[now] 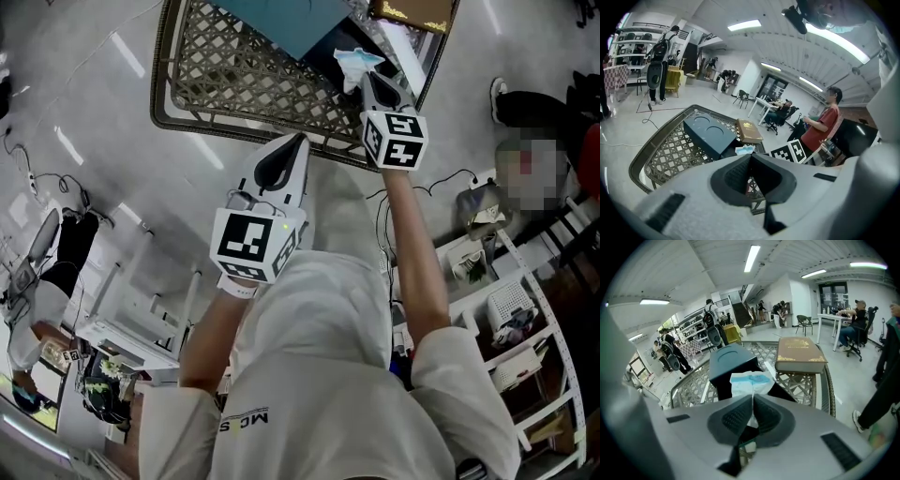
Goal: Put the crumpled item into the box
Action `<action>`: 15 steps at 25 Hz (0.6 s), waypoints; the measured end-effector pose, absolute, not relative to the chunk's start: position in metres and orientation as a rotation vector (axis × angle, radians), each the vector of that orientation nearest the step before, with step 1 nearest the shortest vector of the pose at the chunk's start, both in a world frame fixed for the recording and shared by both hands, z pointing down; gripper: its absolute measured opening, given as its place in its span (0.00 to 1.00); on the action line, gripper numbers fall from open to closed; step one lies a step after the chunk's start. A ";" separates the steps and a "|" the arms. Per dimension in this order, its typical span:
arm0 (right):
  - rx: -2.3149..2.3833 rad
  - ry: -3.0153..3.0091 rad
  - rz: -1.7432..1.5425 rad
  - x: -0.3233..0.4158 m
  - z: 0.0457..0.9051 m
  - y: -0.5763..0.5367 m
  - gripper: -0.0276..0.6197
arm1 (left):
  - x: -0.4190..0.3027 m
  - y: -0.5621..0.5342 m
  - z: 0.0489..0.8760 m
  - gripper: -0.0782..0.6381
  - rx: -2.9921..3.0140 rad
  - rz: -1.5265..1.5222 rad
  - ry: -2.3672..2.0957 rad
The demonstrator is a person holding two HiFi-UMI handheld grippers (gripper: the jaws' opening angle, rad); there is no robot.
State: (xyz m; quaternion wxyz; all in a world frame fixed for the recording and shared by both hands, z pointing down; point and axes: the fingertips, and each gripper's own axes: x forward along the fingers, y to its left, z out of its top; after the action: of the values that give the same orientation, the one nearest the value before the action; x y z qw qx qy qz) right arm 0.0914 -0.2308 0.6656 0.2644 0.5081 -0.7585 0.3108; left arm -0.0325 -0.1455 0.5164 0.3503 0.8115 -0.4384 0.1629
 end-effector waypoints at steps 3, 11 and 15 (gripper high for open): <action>1.367 -2.044 0.847 0.088 0.672 -0.231 0.07 | -0.035 -0.146 0.522 0.14 2.096 0.425 -1.135; 1.378 -2.078 0.853 0.084 0.662 -0.227 0.08 | -0.035 -0.142 0.512 0.14 2.112 0.424 -1.151; 1.396 -2.097 0.837 0.085 0.646 -0.220 0.07 | -0.036 -0.139 0.503 0.14 2.131 0.426 -1.163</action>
State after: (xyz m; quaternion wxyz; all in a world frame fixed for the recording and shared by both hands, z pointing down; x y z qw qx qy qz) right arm 0.0846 -0.2198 0.6463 0.2413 0.5104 -0.7666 0.3059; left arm -0.0358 -0.1394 0.5027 0.3319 0.8157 -0.4450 0.1629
